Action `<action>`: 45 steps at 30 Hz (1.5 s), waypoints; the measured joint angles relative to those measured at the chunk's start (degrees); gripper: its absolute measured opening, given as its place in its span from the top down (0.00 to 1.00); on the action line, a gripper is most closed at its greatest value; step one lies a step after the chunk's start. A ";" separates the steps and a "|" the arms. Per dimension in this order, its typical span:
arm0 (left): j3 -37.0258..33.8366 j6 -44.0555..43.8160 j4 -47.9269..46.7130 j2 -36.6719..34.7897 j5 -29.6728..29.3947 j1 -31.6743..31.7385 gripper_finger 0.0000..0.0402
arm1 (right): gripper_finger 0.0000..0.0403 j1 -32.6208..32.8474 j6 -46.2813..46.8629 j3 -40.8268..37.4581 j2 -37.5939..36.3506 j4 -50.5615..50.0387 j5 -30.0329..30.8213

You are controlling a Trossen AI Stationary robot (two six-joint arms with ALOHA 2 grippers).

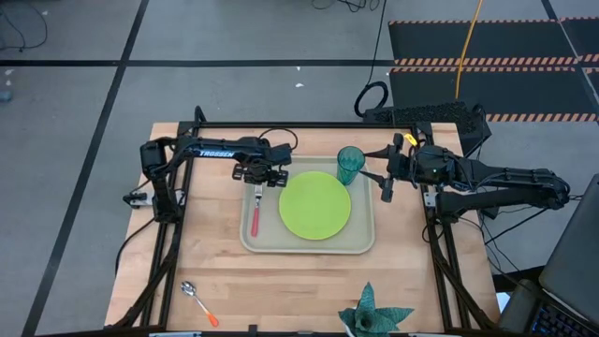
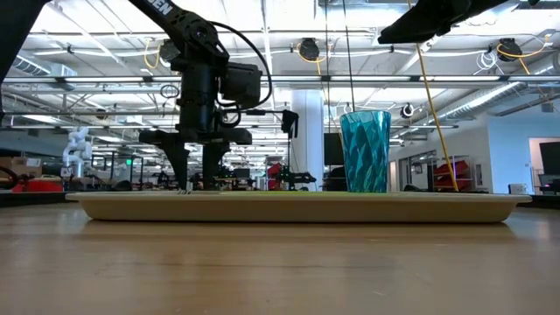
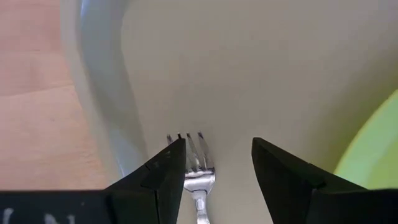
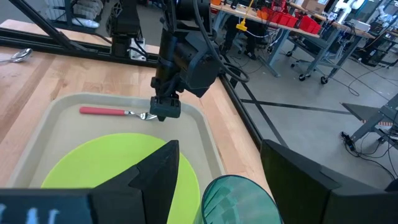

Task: Pick and place plate/cup/fork/spoon on tray
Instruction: Put the pink fork on the light brown serving tray to the left of the light green plate

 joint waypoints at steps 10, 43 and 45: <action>0.00 0.19 0.24 0.00 -0.04 0.00 0.54 | 0.46 -0.01 0.00 0.00 0.00 0.00 0.00; 0.00 1.93 3.17 0.00 -2.12 0.15 0.54 | 0.46 -0.01 -0.04 0.00 0.00 0.02 0.01; 0.00 1.98 3.15 0.00 -2.14 0.32 0.54 | 0.46 -0.01 -0.04 0.00 0.00 0.02 0.00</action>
